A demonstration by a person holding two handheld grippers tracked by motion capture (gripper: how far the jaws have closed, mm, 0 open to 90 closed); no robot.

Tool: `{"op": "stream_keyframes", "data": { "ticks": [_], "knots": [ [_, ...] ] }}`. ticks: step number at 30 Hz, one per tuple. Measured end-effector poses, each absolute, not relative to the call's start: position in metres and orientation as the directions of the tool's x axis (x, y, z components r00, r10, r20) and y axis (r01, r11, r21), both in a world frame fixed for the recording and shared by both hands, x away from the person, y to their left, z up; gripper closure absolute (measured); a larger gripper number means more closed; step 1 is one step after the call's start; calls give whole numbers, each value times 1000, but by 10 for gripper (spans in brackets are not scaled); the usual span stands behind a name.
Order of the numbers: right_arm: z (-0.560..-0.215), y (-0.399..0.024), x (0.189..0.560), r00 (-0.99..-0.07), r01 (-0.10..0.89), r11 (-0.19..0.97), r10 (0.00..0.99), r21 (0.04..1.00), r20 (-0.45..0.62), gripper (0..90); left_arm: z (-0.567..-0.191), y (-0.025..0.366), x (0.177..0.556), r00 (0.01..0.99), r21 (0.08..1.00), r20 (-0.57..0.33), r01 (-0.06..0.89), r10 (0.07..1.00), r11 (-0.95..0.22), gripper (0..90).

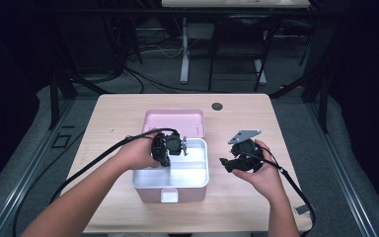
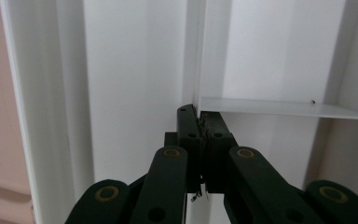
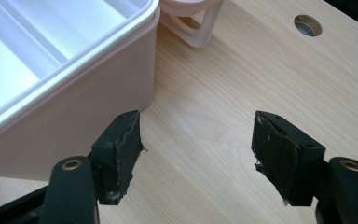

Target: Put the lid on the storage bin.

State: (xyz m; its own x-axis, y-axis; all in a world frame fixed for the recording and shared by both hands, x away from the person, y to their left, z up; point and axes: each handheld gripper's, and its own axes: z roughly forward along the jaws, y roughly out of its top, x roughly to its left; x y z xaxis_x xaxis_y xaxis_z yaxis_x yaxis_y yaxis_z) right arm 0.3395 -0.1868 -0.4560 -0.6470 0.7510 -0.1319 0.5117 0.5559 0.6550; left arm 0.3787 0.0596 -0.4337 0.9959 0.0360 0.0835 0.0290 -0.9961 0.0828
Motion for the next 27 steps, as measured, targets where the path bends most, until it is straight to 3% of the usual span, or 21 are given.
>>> {"op": "stream_keyframes", "data": {
  "ticks": [13, 27],
  "knots": [
    [-458, -187, 342, -640, 517, 547, 758, 659, -127, 325, -440, 55, 379, 993, 58, 77, 90, 95, -994, 859],
    [-461, -186, 349, -625, 514, 533, 769, 672, -132, 340, -440, 54, 380, 995, 56, 66, 73, 76, -996, 861]
  ]
}}
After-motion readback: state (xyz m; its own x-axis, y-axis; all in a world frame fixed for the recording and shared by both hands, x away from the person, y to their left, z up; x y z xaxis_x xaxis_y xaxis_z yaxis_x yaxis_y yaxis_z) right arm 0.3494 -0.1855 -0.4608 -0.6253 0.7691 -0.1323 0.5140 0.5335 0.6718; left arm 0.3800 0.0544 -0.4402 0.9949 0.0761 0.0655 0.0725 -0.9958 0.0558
